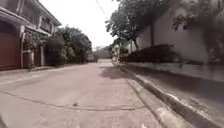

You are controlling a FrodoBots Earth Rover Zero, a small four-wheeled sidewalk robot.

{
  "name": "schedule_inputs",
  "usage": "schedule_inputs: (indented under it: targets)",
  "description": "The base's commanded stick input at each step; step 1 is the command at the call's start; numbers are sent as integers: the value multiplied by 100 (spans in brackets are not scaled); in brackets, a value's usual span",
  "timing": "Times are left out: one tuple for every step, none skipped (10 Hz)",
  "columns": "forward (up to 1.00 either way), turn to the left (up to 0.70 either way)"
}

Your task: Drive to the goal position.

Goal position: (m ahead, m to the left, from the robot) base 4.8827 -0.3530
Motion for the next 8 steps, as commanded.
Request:
schedule_inputs:
  targets:
    - [100, 0]
    - [100, 0]
    - [100, 0]
    - [100, 0]
    - [100, 0]
    - [100, 0]
    - [100, 0]
    - [100, 0]
